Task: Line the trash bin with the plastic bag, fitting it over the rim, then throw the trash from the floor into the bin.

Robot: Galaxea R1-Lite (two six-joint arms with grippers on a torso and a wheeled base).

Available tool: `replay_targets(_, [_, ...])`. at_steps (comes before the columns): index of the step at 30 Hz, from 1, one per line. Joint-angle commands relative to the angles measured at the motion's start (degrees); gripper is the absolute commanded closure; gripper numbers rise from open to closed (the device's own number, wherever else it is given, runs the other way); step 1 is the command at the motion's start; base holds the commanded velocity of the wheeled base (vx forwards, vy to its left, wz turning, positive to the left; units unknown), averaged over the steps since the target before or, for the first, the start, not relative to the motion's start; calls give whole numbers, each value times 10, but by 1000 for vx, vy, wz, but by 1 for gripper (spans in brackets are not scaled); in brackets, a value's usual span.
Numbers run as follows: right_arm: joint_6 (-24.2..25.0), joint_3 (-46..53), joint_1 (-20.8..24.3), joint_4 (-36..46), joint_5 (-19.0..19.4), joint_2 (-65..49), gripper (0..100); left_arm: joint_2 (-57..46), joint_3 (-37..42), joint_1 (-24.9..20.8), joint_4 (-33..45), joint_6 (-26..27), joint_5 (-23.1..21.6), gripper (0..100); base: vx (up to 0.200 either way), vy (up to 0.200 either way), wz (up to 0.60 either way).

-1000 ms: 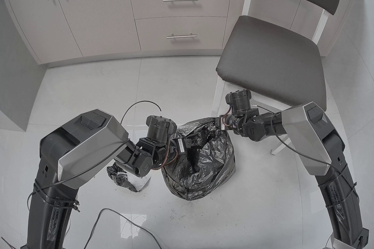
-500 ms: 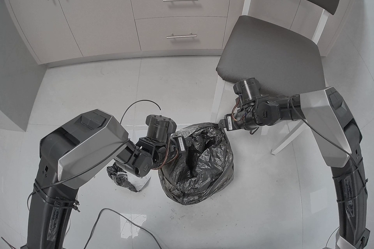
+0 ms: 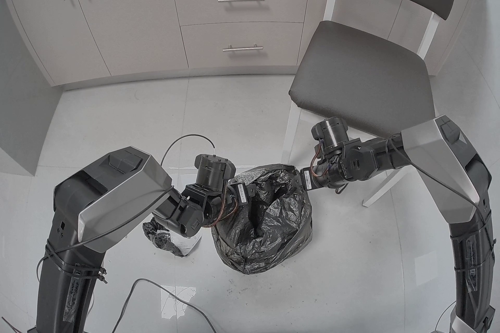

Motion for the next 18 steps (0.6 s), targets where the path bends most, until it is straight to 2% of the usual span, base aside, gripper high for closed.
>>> replay_targets(1, [-1,40,12,-28,1,5,0,5,-1,2,0,0,0,0,0,0,0])
replay_targets(7, [0,52,17,-30,-3,13,0,15,-5,7,1,10,-1,0,0,0,0])
replay_targets(18, [2,94,12,-70,-10,12,0,49,-29,17,5,72,3,0,0,0,0])
